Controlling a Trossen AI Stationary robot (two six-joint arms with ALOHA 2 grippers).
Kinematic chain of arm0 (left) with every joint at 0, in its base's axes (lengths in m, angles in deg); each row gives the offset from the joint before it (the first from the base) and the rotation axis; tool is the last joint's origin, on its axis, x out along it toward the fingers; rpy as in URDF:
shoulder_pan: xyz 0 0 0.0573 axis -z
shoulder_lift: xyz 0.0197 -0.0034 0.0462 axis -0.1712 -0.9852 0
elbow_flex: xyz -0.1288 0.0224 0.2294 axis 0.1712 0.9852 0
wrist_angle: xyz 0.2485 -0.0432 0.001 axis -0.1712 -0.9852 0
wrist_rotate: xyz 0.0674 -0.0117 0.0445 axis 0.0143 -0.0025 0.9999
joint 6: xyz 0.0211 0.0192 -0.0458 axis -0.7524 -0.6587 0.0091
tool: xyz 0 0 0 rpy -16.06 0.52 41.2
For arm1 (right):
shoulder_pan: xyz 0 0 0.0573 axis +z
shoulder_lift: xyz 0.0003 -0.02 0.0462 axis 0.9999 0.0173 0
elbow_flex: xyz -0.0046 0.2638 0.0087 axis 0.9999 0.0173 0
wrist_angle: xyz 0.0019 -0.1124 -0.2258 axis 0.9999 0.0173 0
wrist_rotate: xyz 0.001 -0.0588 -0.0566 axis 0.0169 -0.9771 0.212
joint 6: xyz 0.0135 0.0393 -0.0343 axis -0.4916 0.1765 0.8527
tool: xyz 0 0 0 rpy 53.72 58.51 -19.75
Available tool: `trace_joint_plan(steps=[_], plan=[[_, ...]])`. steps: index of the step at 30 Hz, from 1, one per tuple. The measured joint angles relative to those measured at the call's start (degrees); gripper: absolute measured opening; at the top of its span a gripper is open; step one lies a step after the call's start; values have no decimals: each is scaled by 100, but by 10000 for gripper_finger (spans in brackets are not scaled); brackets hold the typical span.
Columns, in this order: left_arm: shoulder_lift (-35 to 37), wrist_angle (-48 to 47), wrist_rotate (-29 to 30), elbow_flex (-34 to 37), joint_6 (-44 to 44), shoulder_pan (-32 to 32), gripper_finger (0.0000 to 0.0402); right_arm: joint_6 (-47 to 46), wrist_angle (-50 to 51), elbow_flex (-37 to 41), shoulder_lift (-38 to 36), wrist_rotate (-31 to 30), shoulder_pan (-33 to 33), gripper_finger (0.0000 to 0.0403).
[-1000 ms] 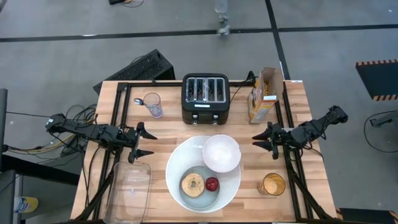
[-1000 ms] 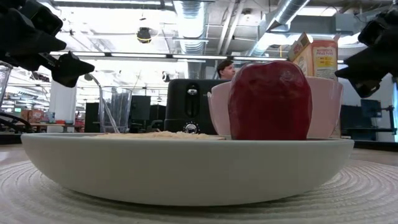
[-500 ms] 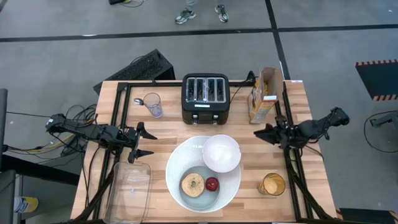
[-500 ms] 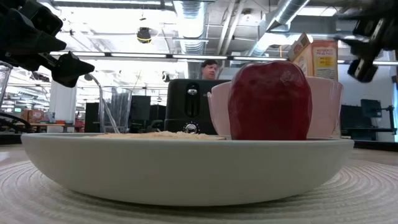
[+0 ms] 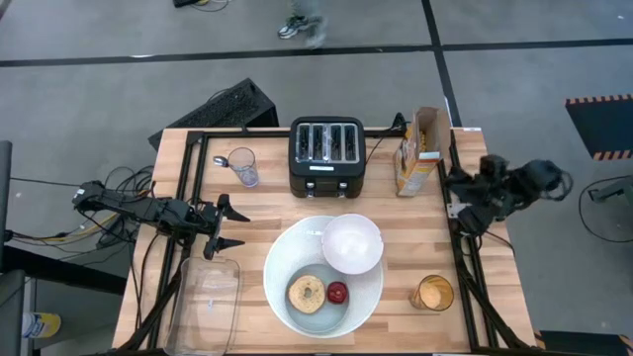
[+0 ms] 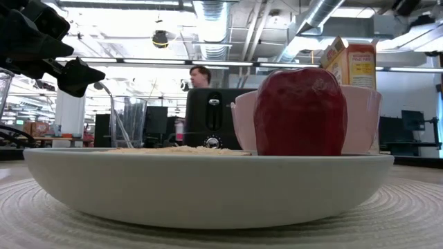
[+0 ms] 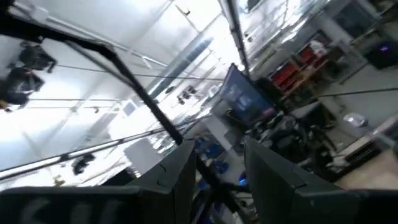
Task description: Arrange a breakfast setting
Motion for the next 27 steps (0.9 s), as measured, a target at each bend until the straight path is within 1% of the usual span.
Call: trace_joint_plan(steps=[3,5,8,10,13,16,23,27], plan=[[0,0,-1,0,2,0,320,-12,750,-747,381,-248,-4,159],[0,1,-1,0,0,0,320,-193,1316,-1274,660,-429,-3,159],[-2,2,-2,0,0,0,320,-610,2209,-1975,1081,-707,-5,159],[-1,0,0,0,1,0,320,-923,2772,-2362,1352,-728,-5,159],[0,0,-2,0,0,0,320,-1656,3704,-2795,1722,-720,-5,159],[-1,1,-2,0,0,0,320,-2596,4640,-3017,2015,-717,-5,159],[0,0,-2,0,0,0,320,-4877,6450,-3049,2602,-689,-5,159],[-1,0,-2,0,0,0,320,-5817,7197,-3049,3013,-370,-3,159]])
